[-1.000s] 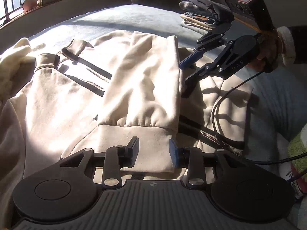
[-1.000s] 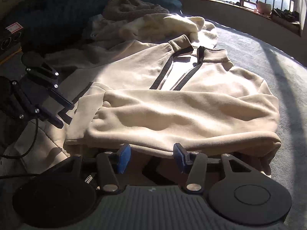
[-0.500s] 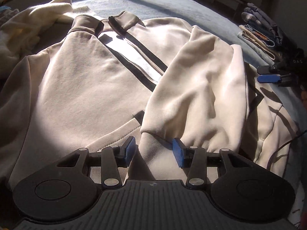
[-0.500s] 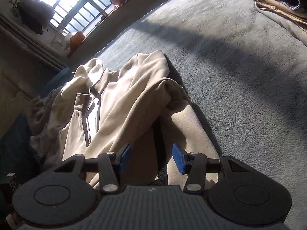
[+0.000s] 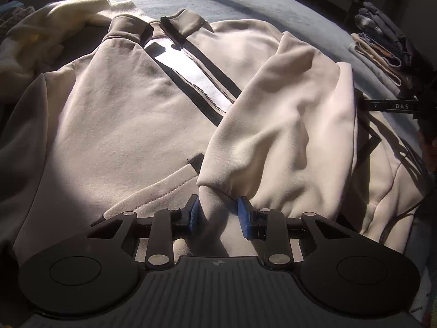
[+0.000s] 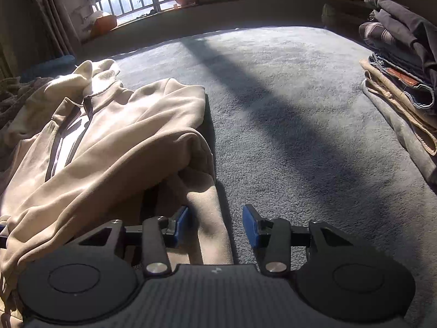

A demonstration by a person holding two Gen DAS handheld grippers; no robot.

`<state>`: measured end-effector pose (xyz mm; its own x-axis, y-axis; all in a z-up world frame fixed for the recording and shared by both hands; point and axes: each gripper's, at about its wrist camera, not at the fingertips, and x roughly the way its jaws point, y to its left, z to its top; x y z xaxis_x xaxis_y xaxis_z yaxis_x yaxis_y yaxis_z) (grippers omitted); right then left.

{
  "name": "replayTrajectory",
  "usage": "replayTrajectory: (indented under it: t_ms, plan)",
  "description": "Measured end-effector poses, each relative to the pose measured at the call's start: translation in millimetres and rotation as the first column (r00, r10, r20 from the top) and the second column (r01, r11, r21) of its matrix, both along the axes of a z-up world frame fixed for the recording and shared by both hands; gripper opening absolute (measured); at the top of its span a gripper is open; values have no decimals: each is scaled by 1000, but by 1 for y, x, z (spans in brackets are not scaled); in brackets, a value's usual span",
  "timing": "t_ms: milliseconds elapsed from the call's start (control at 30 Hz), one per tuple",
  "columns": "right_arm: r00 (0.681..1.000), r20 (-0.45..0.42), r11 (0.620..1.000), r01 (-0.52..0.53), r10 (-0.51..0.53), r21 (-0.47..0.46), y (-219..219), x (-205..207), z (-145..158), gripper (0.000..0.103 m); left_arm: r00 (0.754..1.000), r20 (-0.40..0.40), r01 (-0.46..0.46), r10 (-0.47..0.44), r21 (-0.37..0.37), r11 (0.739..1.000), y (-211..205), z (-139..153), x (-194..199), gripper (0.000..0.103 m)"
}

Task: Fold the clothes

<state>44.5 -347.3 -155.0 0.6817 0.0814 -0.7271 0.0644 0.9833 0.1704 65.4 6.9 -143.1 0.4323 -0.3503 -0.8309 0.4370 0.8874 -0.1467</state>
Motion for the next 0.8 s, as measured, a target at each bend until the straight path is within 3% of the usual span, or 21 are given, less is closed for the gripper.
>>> replayTrajectory:
  t_ms: [67, 167, 333, 433, 600, 800]
  plan:
    - [1000, -4, 1000, -18, 18, 13, 1, 1, -4, 20, 1000, 12, -13, 13, 1, 1000, -1, 5, 0, 9]
    - [1000, 6, 1000, -9, 9, 11, 4, 0, -4, 13, 998, 23, -51, 52, -39, 998, 6, 22, 2, 7]
    - [1000, 8, 999, 25, -25, 40, 1, -2, -5, 11, 979, 120, -151, 163, -107, 983, 40, 72, 15, 6]
    - [999, 5, 997, 45, -45, 62, -2, -3, -7, 11, 958, 147, -230, 245, -109, 967, 64, 85, 26, 6]
    - [998, 2, 996, 57, -57, 62, -1, -3, -9, 11, 935, 65, -341, 348, -102, 935, 94, 63, 43, 6]
    - [998, 0, 997, 63, -63, 39, 3, -3, -8, 12, 908, -106, -412, 405, -64, 909, 114, 24, 47, 7]
